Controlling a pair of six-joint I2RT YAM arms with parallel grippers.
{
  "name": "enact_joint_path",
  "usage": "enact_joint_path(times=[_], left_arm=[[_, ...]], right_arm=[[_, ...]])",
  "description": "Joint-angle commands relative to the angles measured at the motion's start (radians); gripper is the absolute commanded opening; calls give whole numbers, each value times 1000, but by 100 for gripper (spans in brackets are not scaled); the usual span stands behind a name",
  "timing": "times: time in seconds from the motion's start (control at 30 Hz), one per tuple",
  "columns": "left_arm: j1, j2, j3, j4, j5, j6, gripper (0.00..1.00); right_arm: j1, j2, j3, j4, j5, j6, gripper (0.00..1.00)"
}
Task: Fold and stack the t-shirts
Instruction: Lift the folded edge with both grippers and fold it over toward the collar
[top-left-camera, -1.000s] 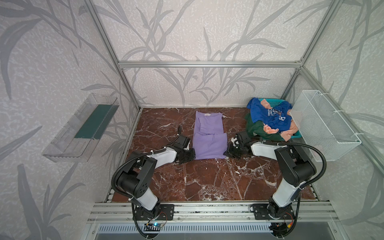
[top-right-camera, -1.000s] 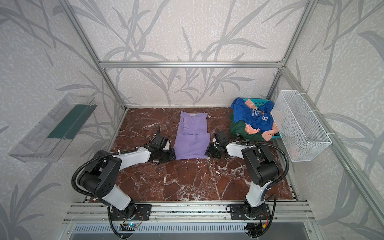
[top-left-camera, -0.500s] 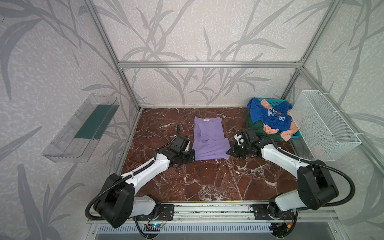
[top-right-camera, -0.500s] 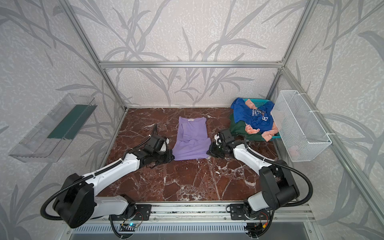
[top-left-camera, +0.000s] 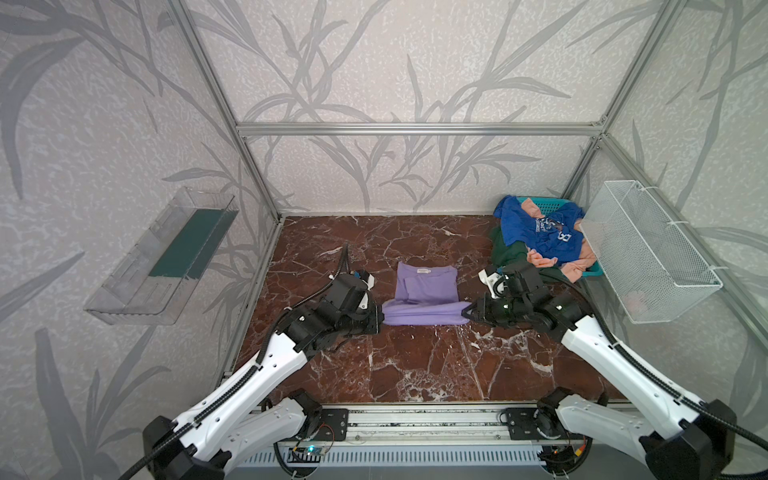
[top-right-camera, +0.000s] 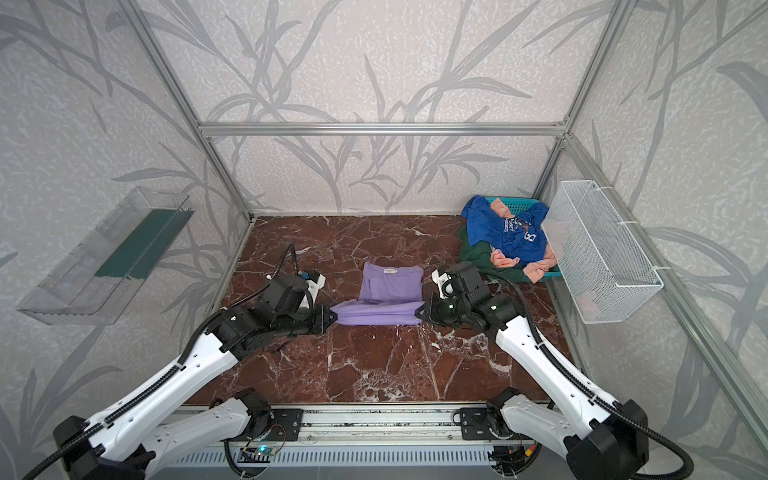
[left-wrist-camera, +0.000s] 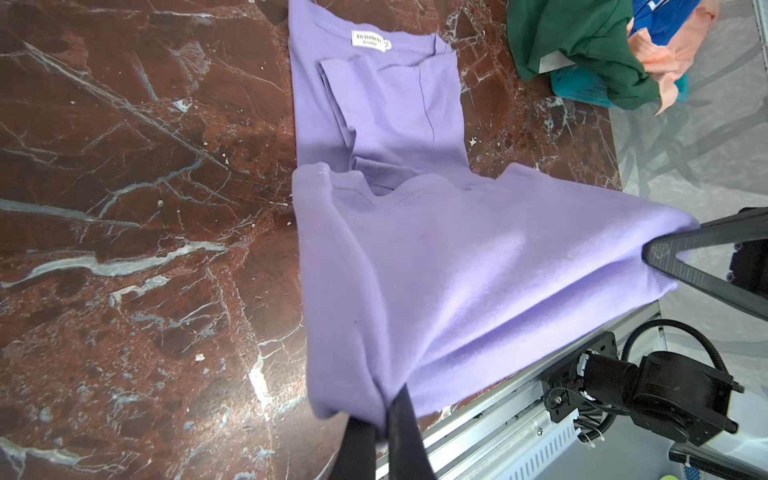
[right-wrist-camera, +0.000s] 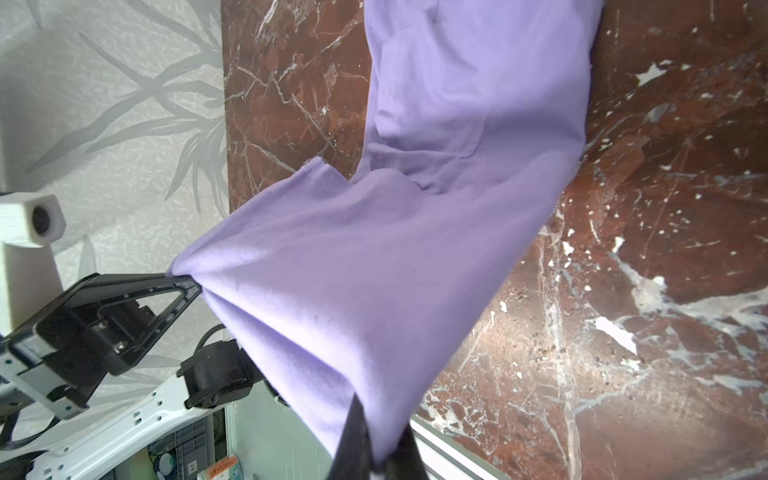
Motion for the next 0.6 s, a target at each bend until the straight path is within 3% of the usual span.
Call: enact_joint_path(times=[0.0, 0.4, 0.57], left_arm=[[3, -23, 21, -98, -64, 21, 0], [7, 102, 93, -45, -56, 96, 0], [33, 193, 97, 32, -59, 128, 0]], right_arm=[[-3, -13, 37, -92, 39, 5, 0], [-4, 18, -16, -13, 31, 40, 0], [-36, 77, -18, -6, 71, -6, 0]])
